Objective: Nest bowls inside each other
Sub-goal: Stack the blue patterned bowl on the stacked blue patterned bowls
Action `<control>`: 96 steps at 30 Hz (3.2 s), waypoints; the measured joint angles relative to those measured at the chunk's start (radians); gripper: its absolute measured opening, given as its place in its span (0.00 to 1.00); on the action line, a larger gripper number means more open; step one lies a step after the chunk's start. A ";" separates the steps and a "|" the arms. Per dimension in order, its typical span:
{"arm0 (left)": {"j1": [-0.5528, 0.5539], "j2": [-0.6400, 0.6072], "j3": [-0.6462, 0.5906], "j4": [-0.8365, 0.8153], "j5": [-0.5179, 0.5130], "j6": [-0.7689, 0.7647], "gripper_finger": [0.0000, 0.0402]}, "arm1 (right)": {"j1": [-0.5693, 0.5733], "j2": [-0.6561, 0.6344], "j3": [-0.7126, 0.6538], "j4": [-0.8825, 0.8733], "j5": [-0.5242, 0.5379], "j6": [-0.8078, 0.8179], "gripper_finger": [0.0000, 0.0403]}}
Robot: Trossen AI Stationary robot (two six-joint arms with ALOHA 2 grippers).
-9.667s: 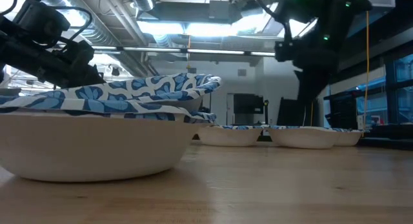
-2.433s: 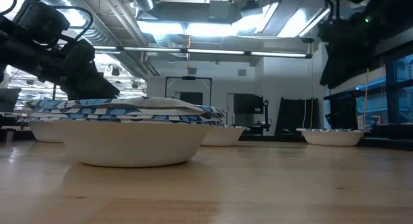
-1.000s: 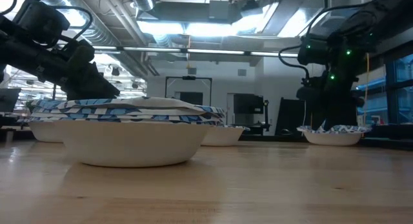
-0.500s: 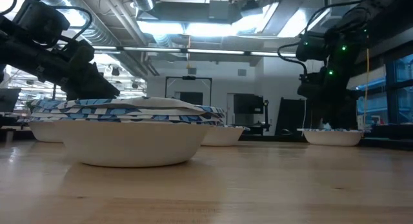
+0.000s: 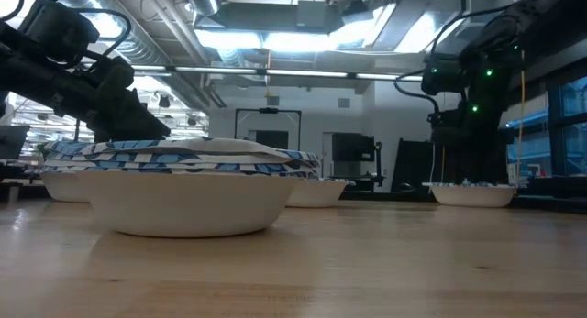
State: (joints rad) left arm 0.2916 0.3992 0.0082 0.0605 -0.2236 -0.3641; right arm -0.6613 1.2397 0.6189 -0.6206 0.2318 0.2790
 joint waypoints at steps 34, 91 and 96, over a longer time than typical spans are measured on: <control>0.000 0.000 0.000 0.000 -0.004 0.002 0.40 | 0.141 0.104 0.338 -0.156 -0.134 0.000 0.02; 0.000 0.000 0.000 -0.017 0.009 0.078 0.40 | 0.976 0.968 1.396 -0.361 -0.328 0.293 0.07; 0.000 0.000 0.000 -0.017 0.009 0.079 0.40 | 0.977 0.966 1.396 -0.354 -0.331 0.291 0.19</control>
State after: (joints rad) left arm 0.2913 0.3989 0.0086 0.0433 -0.2146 -0.2855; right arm 0.3153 2.2055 2.0148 -0.9745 -0.0989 0.5699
